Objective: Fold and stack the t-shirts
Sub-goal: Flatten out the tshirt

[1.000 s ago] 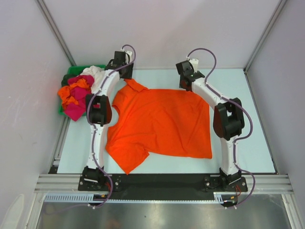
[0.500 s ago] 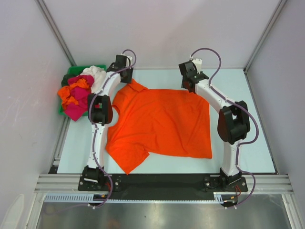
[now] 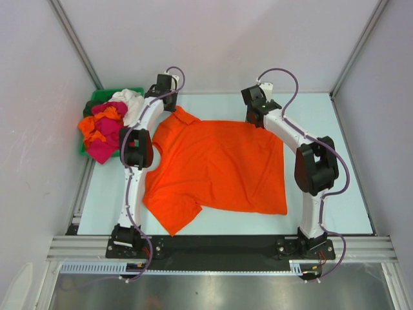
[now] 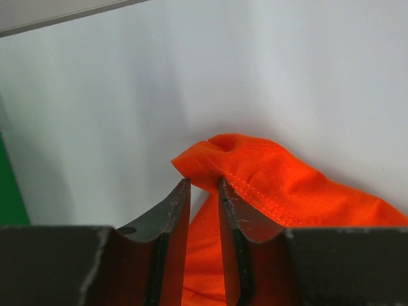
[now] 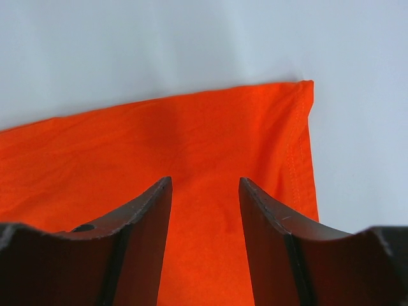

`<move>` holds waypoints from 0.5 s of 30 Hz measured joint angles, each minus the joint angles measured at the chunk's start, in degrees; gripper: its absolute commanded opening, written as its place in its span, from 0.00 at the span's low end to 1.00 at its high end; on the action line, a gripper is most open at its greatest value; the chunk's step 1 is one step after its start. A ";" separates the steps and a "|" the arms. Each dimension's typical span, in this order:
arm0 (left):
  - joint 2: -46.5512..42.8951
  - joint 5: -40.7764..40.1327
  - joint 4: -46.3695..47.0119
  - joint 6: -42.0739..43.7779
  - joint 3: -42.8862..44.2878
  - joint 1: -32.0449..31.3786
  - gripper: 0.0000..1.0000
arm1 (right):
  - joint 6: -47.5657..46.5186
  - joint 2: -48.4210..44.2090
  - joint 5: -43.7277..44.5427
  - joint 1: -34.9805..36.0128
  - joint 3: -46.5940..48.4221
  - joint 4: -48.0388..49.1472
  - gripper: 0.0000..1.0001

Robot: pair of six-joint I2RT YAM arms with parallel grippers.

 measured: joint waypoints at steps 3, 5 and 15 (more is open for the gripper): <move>0.13 0.00 0.02 0.24 0.00 0.00 0.22 | 0.33 0.00 0.00 0.00 -0.13 -0.02 0.51; 0.24 -0.02 0.02 0.55 0.00 0.00 0.16 | 0.44 -0.02 -0.02 0.02 -0.13 -0.02 0.51; 0.33 -0.09 0.24 0.79 0.00 -0.02 0.14 | 0.55 -0.17 -0.04 0.04 -0.63 0.13 0.50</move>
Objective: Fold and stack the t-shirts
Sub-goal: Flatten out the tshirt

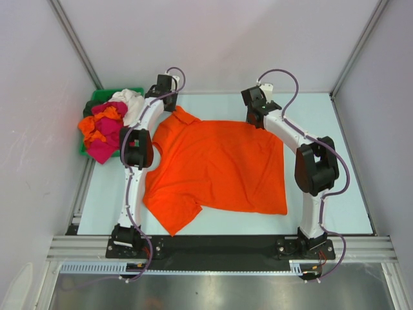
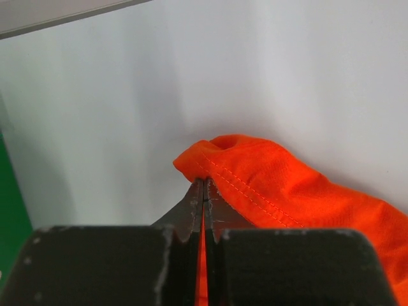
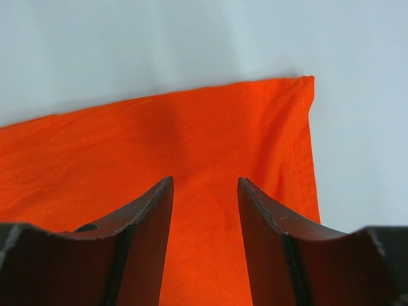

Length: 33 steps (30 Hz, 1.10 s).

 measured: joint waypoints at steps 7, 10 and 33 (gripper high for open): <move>-0.02 -0.50 1.29 -1.44 -0.44 0.00 0.95 | 0.39 -0.31 -0.04 0.00 -2.12 0.44 0.50; -0.02 -0.68 1.22 -2.36 -0.46 -0.11 0.93 | 0.42 -0.35 -0.11 0.00 -2.43 0.66 0.50; -0.02 -1.01 0.55 0.76 0.11 -2.29 0.32 | 1.44 -1.29 -0.46 0.02 -4.37 1.20 0.50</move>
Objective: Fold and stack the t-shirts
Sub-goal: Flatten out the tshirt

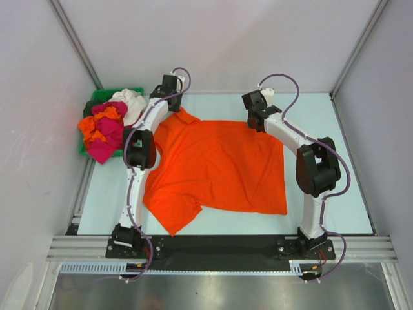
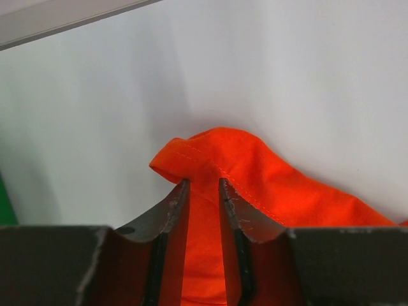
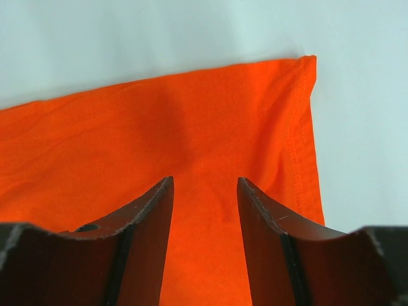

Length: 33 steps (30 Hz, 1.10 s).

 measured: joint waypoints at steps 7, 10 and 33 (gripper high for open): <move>0.00 -3.08 0.07 -0.46 -0.09 0.39 0.65 | 0.02 0.00 0.00 -0.02 -0.15 0.00 0.50; -0.37 -4.55 2.03 -1.01 -1.66 0.72 0.63 | 0.02 0.00 -0.02 0.00 -0.35 0.04 0.50; -0.87 2.14 -1.11 -4.09 1.51 1.14 0.51 | 0.44 0.00 -0.13 0.09 -1.38 -0.04 0.49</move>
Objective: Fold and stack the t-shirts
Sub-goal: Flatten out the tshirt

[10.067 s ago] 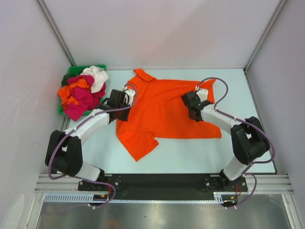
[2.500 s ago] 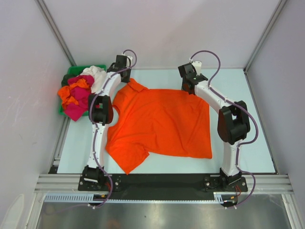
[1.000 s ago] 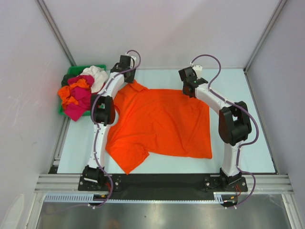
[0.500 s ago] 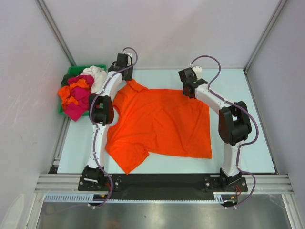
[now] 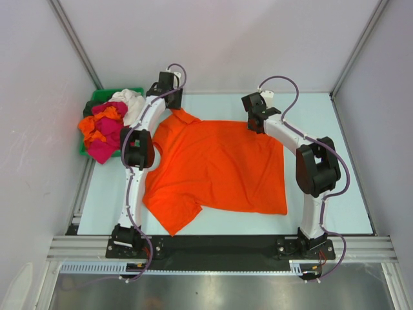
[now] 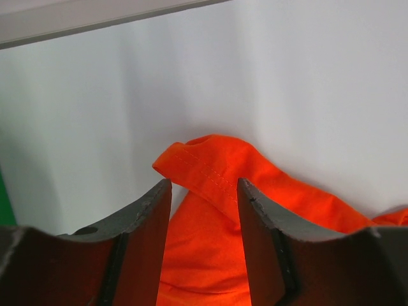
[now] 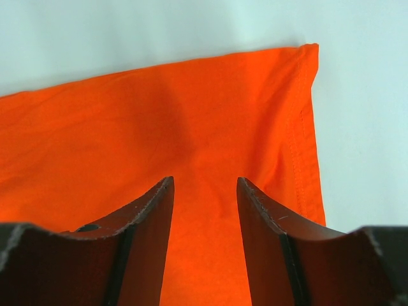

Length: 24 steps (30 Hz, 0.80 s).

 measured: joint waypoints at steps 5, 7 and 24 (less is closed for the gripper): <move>0.02 -0.26 -1.03 0.09 0.00 0.00 0.51 | 0.00 0.00 0.00 0.00 0.00 0.00 0.49; 0.04 -0.72 -1.51 0.31 0.00 0.00 0.50 | 0.00 0.00 0.00 0.00 -0.02 0.02 0.49; 1.03 -2.84 -2.71 3.76 0.00 -0.13 0.42 | 0.55 0.00 -0.02 0.00 -1.18 0.00 0.49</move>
